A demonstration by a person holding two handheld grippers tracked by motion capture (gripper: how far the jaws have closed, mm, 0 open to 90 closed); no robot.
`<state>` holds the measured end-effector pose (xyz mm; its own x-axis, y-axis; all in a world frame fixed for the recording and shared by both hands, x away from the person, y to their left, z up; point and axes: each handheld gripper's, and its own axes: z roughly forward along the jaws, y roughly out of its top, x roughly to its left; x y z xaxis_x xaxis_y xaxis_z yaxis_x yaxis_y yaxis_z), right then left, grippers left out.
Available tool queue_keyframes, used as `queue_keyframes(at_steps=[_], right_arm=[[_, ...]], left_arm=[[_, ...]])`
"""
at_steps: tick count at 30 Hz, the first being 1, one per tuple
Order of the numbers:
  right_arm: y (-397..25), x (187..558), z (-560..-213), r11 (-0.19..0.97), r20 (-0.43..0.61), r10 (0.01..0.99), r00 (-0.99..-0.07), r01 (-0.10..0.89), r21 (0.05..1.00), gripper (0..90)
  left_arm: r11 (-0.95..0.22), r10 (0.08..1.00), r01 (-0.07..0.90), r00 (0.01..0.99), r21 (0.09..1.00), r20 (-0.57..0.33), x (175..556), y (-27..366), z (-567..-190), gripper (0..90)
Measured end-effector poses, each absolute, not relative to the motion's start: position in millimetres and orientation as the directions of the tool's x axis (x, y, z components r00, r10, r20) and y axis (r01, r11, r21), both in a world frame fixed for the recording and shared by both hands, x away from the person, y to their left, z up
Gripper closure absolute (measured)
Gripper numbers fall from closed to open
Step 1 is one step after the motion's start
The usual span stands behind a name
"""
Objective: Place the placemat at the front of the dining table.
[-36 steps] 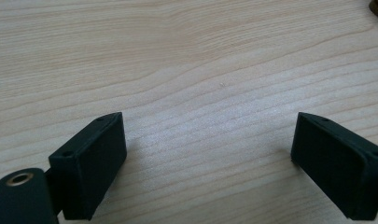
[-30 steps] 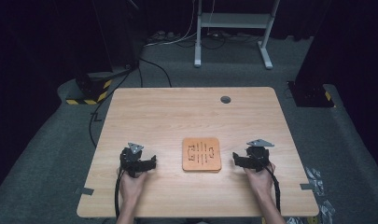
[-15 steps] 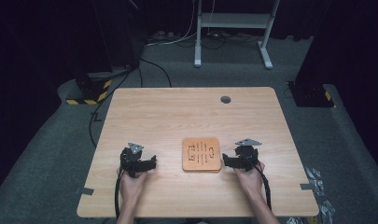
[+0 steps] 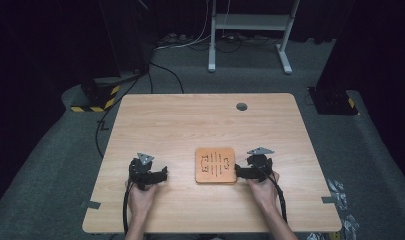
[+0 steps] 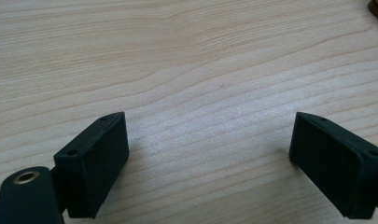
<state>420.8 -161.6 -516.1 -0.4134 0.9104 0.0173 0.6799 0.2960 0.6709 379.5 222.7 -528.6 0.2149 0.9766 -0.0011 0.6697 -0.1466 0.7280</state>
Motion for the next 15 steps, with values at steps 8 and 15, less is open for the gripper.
queue_keyframes(at_steps=[8, 15], right_arm=[[-156.9, 422.5, -514.9, 0.303, 0.019, 0.905, -0.425, 0.675, 0.673, 13.2], [-152.5, 423.2, -515.1, 0.305, 0.025, 0.902, -0.432, 0.676, 0.671, 13.2]], left_arm=[[-0.146, 0.977, 0.669, 0.214, 0.728, -0.001, 379.3, 222.5, -528.6, 12.1], [-0.145, 0.977, 0.669, 0.213, 0.729, -0.001, 379.2, 222.3, -528.5, 12.3]])
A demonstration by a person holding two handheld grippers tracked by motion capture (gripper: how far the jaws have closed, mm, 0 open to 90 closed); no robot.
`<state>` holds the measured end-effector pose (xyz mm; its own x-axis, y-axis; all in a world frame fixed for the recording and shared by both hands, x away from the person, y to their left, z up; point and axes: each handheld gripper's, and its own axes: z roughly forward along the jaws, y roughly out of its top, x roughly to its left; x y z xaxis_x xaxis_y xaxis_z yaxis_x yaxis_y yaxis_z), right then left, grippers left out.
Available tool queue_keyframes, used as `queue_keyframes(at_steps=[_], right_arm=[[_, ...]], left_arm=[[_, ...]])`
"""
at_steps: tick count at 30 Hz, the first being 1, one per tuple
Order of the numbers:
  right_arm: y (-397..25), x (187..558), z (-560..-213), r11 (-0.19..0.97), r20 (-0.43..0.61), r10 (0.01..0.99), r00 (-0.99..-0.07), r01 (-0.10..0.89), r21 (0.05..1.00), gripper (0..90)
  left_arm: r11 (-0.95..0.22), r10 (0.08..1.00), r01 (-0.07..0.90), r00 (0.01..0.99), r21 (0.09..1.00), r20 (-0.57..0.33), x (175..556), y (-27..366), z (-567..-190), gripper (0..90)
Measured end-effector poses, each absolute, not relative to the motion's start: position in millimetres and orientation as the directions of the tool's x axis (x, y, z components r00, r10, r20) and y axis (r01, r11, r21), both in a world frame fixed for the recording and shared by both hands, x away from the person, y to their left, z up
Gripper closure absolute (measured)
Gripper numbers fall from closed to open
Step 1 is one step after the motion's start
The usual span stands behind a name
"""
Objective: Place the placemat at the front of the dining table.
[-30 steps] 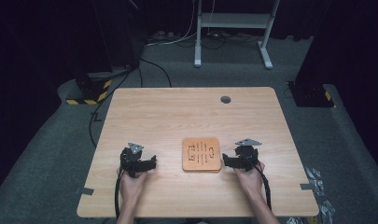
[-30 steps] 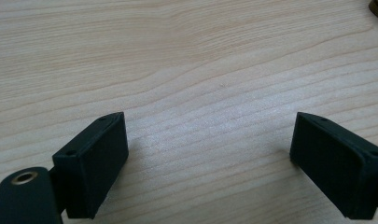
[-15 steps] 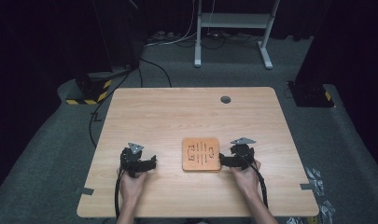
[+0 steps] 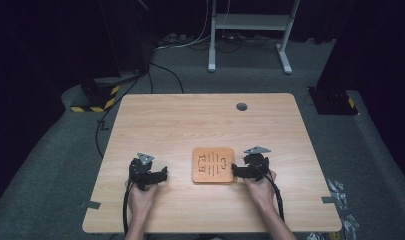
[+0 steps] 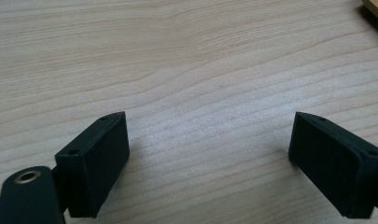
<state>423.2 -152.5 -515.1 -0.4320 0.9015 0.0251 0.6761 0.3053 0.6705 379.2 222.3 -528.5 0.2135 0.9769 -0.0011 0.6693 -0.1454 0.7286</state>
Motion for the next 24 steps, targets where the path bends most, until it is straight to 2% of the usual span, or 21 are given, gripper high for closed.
queue_keyframes(at_steps=[24], right_arm=[[-129.9, 425.4, -512.1, 0.336, 0.019, 0.883, -0.469, 0.661, 0.67, 13.1]], left_arm=[[-0.153, 0.974, 0.668, 0.227, 0.729, -0.004, 378.5, 219.1, -528.4, 12.9]])
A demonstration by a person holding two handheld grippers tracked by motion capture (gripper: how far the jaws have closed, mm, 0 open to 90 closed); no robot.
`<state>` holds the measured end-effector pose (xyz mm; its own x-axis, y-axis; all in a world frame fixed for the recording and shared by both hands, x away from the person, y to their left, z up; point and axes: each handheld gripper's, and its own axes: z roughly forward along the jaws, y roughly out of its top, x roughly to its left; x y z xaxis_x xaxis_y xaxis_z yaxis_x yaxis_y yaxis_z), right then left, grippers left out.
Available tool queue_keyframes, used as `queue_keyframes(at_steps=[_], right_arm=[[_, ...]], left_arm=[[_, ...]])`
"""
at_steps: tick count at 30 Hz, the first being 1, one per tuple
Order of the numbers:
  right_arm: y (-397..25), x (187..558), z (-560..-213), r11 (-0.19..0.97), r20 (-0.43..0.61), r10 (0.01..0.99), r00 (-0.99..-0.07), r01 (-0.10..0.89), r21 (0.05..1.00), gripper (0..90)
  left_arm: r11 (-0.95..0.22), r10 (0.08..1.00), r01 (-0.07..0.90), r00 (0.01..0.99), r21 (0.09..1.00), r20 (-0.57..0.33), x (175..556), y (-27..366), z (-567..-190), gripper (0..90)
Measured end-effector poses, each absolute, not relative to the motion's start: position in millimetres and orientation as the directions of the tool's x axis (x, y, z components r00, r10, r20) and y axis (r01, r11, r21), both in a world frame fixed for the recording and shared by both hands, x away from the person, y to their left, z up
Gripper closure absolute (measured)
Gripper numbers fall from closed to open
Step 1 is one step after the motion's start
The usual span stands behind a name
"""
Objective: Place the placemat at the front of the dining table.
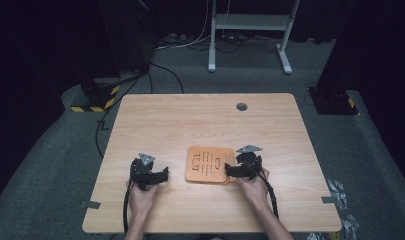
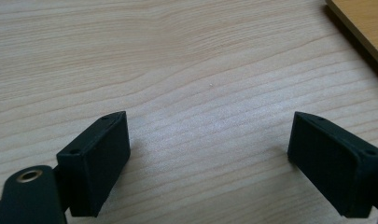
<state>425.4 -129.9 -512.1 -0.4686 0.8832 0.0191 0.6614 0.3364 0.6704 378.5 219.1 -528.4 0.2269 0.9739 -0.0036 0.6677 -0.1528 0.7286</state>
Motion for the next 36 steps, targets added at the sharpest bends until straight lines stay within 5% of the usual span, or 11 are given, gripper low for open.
queue_keyframes(at_steps=[36], right_arm=[[-116.5, 427.6, -513.1, 0.362, 0.014, 0.866, -0.5, 0.645, 0.672, 12.9]], left_arm=[[-0.161, 0.935, 0.654, 0.341, 0.74, -0.098, 372.7, 185.9, -521.8, 13.5]])
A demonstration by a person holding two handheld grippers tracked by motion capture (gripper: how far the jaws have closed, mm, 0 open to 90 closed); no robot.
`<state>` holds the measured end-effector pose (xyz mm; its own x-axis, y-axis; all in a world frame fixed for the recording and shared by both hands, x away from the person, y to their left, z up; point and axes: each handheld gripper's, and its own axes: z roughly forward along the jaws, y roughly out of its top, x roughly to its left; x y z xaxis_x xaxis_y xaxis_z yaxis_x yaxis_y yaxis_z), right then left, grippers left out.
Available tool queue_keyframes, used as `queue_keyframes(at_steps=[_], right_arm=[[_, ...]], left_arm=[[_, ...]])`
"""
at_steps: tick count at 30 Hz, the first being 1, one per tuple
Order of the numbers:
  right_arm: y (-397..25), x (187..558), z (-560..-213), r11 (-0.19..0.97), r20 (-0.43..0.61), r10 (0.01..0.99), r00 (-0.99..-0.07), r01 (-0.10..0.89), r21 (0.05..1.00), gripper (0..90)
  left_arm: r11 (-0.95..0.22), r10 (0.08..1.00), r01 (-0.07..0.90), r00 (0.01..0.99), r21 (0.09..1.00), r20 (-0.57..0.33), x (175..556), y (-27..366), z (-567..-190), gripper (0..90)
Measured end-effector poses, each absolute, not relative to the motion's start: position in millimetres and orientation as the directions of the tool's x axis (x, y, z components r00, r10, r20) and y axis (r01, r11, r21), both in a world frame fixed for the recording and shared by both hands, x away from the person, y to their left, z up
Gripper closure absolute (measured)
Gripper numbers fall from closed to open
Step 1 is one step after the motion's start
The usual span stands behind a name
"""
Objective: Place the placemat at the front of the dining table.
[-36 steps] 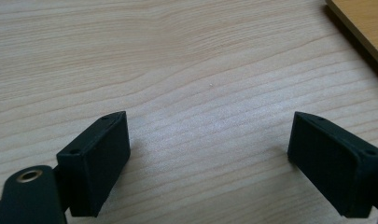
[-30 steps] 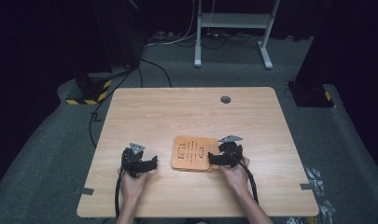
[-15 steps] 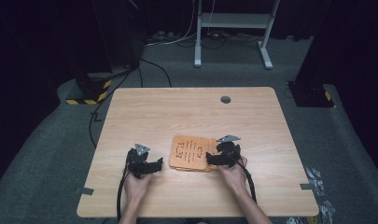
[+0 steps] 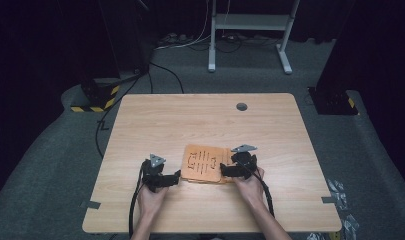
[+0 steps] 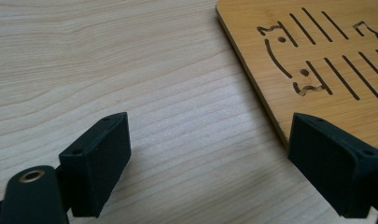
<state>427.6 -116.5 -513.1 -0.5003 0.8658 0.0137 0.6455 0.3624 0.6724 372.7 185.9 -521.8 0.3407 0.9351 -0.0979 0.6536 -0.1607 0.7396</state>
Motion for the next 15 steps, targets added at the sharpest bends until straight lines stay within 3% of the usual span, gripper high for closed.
queue_keyframes(at_steps=[15], right_arm=[[-117.6, 428.7, -514.2, 0.365, 0.012, 0.865, -0.502, 0.645, 0.671, 12.9]], left_arm=[[-0.16, 0.942, 0.637, 0.328, 0.754, -0.078, 371.1, 180.7, -517.4, 14.8]])
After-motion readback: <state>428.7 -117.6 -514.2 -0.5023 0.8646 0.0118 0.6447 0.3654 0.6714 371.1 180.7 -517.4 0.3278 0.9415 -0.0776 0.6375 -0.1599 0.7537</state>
